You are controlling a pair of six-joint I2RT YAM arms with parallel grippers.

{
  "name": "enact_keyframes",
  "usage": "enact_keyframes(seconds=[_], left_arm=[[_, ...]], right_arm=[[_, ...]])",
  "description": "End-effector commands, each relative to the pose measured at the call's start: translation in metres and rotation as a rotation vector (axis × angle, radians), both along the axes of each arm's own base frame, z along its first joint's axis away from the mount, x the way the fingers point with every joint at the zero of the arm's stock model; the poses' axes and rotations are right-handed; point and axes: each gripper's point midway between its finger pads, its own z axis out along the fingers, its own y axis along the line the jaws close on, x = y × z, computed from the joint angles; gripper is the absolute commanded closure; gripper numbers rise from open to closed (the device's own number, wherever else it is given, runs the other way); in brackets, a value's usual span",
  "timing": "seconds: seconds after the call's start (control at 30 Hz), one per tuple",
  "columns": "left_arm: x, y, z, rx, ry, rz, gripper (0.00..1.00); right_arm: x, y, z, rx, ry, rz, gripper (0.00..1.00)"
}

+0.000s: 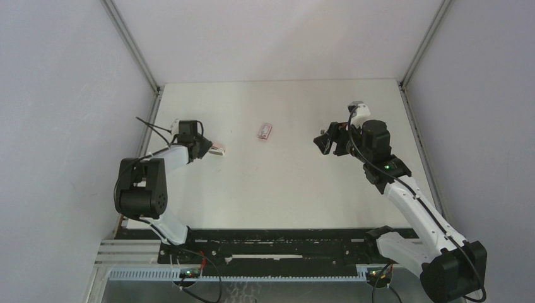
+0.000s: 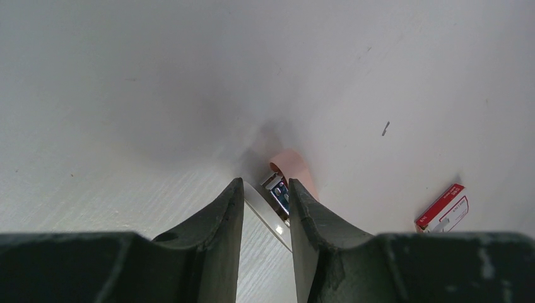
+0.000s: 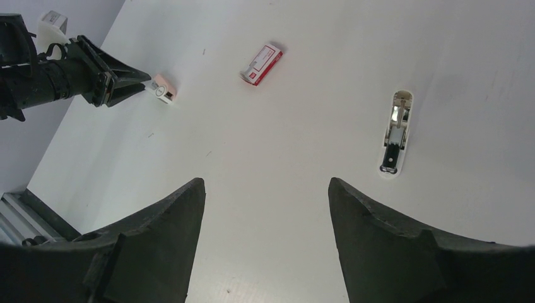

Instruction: Load the staples into the stapler

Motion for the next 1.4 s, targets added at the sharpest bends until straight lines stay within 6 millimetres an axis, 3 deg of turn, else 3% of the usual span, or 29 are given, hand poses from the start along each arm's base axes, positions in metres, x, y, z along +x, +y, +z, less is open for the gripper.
enact_keyframes(seconds=[0.0,0.27,0.47,0.6,0.83,0.9,1.1,1.37], left_arm=[[0.001,-0.003,0.001,-0.021,-0.025,0.004,0.64],[-0.011,-0.006,-0.002,-0.018,-0.018,0.001,0.59],[-0.008,-0.011,-0.002,-0.027,-0.018,-0.014,0.65],[-0.005,-0.016,-0.003,-0.03,-0.017,-0.026,0.71],[0.0,-0.032,0.006,0.002,-0.051,-0.107,0.97],[0.0,-0.041,0.011,0.022,-0.065,-0.15,1.0],[-0.011,-0.059,0.016,0.097,-0.05,-0.256,1.0],[-0.027,-0.066,-0.003,0.19,0.08,-0.352,0.91]], right_arm=[[0.002,0.004,0.01,0.029,-0.028,0.004,0.3],[0.0,0.004,0.011,0.039,-0.034,0.002,0.3],[0.0,0.003,0.011,0.042,-0.031,-0.002,0.3],[-0.001,0.002,0.013,0.044,-0.037,-0.008,0.3],[-0.004,0.001,0.016,0.049,-0.048,-0.01,0.3],[-0.004,0.001,0.015,0.048,-0.045,-0.011,0.3],[-0.004,0.002,0.007,0.049,-0.018,-0.011,0.3],[-0.003,0.008,-0.002,0.066,0.014,-0.004,0.3]])
